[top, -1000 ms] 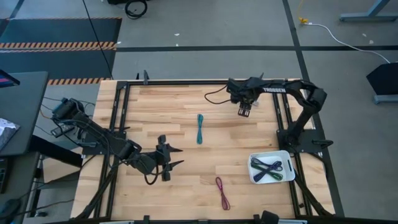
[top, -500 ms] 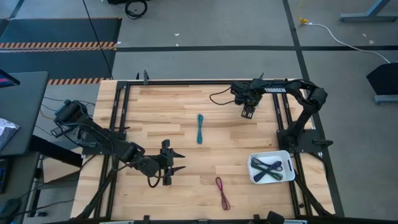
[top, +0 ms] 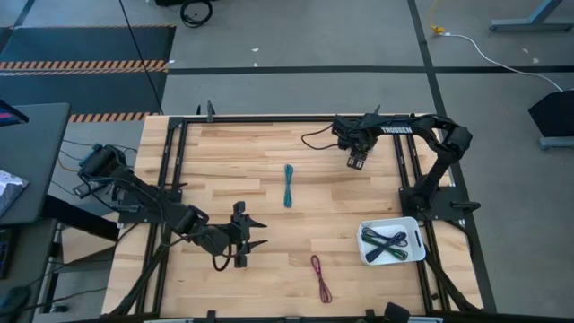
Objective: Pick and place USB-C Cables
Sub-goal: Put the white charger cable into the white container
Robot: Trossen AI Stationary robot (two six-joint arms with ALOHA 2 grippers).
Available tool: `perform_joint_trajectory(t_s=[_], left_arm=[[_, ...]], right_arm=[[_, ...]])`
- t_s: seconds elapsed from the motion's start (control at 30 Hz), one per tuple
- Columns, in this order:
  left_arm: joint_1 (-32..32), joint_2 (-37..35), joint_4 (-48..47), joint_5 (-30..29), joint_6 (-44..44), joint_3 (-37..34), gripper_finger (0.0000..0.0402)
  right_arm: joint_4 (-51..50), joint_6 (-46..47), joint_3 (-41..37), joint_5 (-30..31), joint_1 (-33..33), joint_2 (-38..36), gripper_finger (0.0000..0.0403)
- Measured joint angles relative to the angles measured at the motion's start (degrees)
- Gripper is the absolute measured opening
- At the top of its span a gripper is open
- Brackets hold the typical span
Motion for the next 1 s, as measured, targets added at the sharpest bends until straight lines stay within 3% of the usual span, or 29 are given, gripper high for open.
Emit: perform_joint_trajectory(t_s=[0.13,0.3,0.47,0.6,0.87,1.0], left_arm=[[0.0,0.0,0.0,0.0,0.0,0.0,0.0201],[0.0,0.0,0.0,0.0,0.0,0.0,0.0201],[0.0,0.0,0.0,0.0,0.0,0.0,0.0201],[0.0,0.0,0.0,0.0,0.0,0.0,0.0201],[0.0,0.0,0.0,0.0,0.0,0.0,0.0201],[0.0,0.0,0.0,0.0,0.0,0.0,0.0201]], right_arm=[[0.4,0.0,0.0,2.3,0.0,0.0,0.0129],[0.9,0.0,0.0,5.5,0.0,0.0,0.0056],[1.3,-0.6,0.0,-0.4,0.0,0.0,0.0009],[2.0,-1.0,-0.1,-2.6,0.0,0.0,0.0017],[6.0,-1.1,-2.6,-0.8,-0.1,0.0,0.0098],[7.5,-1.1,-4.4,0.5,-0.6,0.0,0.0115]])
